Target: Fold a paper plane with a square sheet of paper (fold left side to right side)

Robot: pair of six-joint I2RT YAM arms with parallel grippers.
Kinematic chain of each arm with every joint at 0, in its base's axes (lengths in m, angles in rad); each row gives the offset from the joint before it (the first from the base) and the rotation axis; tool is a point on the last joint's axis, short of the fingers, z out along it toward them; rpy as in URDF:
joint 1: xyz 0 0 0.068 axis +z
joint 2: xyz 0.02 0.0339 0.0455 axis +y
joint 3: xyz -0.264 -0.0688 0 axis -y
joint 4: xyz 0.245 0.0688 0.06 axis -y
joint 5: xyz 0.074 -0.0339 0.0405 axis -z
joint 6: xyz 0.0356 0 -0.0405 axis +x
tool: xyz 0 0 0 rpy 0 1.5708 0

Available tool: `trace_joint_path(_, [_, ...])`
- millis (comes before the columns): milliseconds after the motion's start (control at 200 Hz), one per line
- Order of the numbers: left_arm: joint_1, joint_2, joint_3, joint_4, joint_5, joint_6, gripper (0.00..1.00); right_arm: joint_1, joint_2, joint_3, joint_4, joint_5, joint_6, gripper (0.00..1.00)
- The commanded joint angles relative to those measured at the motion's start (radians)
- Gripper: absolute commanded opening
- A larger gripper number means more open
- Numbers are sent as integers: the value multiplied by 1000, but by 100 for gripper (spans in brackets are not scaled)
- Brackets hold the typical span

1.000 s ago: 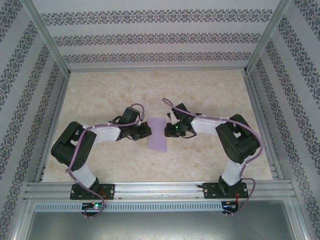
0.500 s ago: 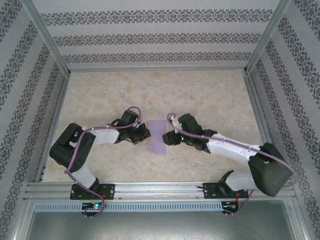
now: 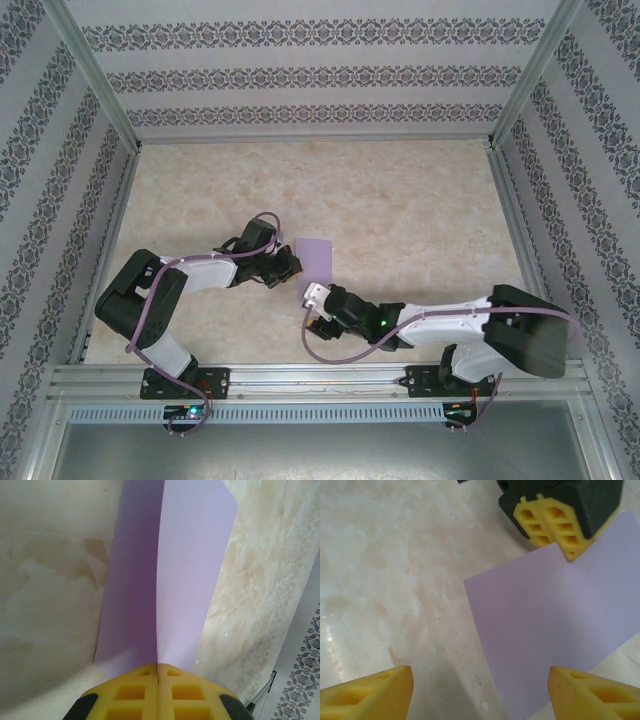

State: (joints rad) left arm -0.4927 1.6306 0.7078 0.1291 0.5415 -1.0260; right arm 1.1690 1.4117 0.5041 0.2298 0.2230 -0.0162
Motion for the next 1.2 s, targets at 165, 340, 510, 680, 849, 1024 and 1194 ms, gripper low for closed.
trace_joint_path(165, [-20,5,-22,34,-4,-23,0,7,139,131,43,131,-41,67])
trace_joint_path(340, [-24,12,-26,46,-6,-29,0,6,184,161,46,141,-38,62])
trace_joint_path(510, [-26,14,-26,46,-10,-27,0,5,182,163,36,129,-22,47])
trace_joint_path(680, [-27,12,-14,34,-6,-14,5,3,152,140,-2,84,26,21])
trace_joint_path(849, [-17,-22,16,-63,-23,57,18,-27,108,112,-30,3,117,0])
trace_joint_path(1024, [37,-96,54,-224,-35,173,28,-103,51,67,11,-164,240,0])
trace_joint_path(1194, [60,-123,148,-381,-67,312,28,-161,49,55,38,-290,290,0])
